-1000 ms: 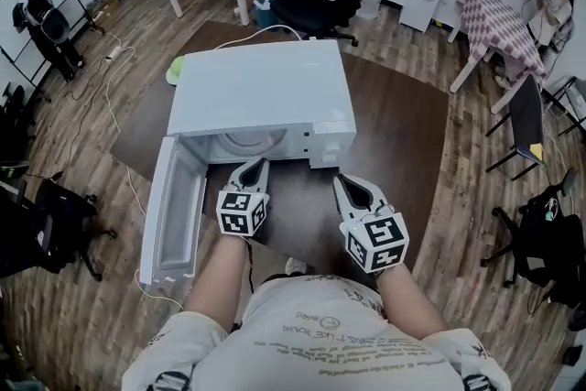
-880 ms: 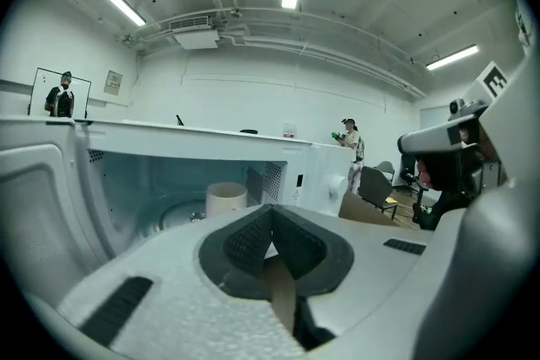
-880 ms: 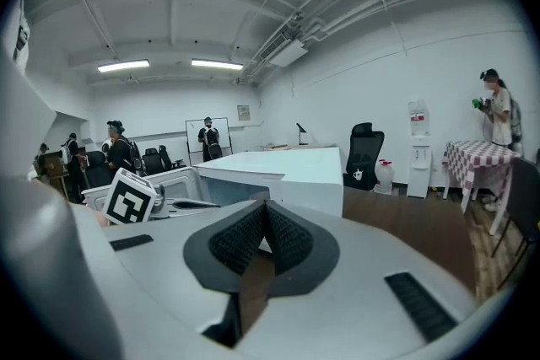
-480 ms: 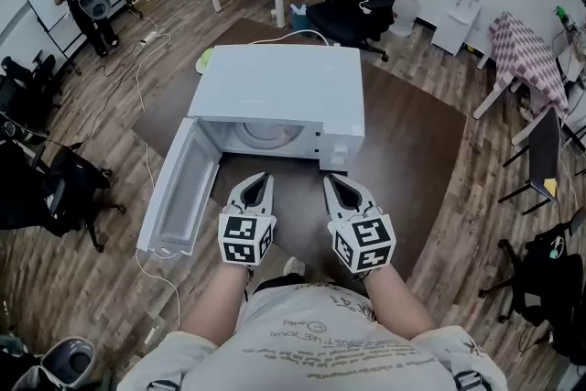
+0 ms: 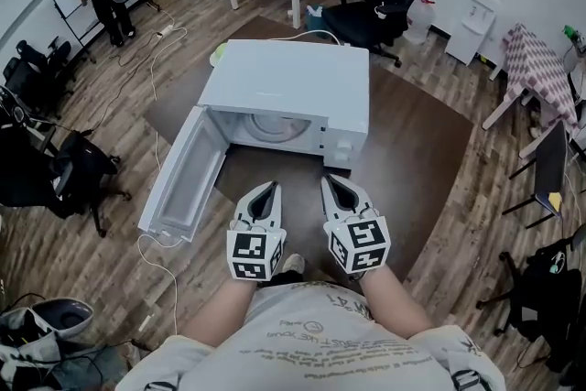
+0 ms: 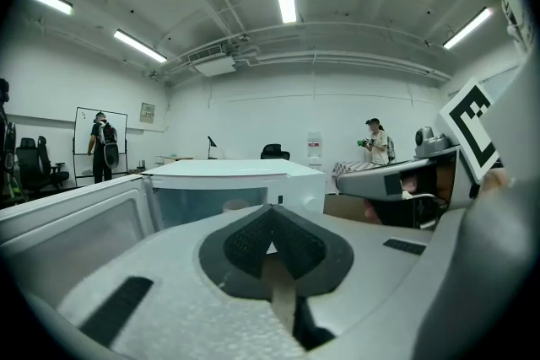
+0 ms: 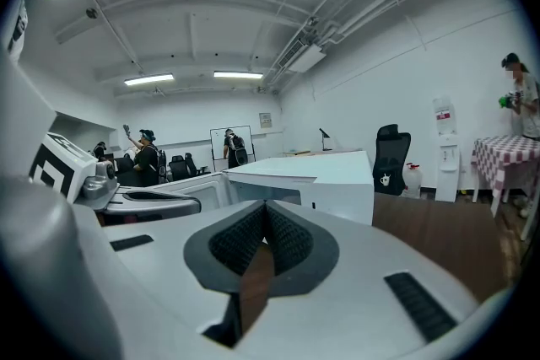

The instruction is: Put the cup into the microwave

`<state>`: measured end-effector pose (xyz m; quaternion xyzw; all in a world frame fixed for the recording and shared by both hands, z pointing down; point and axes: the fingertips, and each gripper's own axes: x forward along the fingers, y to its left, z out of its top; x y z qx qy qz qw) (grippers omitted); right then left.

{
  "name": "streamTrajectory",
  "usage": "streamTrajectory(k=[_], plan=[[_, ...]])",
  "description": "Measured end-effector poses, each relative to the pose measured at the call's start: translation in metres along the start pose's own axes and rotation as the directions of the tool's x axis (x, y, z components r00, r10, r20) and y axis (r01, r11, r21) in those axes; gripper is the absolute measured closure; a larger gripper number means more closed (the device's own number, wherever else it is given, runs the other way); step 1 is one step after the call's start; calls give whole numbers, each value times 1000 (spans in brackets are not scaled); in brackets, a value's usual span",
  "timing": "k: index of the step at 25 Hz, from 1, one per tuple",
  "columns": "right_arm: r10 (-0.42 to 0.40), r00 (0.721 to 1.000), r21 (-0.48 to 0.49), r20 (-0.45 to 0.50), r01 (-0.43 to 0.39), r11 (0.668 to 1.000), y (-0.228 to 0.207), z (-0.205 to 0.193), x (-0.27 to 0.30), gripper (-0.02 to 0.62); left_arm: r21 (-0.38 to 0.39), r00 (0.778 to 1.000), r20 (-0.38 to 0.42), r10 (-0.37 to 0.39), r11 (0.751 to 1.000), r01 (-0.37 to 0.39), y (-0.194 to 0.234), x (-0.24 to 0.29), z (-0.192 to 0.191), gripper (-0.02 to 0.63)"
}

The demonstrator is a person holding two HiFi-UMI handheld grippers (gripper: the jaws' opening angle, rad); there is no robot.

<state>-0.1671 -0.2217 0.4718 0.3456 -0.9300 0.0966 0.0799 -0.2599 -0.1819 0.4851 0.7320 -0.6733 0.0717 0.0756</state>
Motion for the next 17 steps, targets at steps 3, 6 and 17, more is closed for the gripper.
streamTrajectory(k=[3,6,17], plan=[[2,1000,-2,7,-2,1000,1,-1,-4,581,-12,1000,4,21,1000,-21,0,-4,3,592],[5,1000,-13,17,-4,1000,4,-1,-8,580,-28,999,3,37,999,-37,0,-8,4,592],[-15,997,-21,77,16,1000,2,4,-28,580,-57,998,-25,49,997,-51,-9,-22,-4,592]])
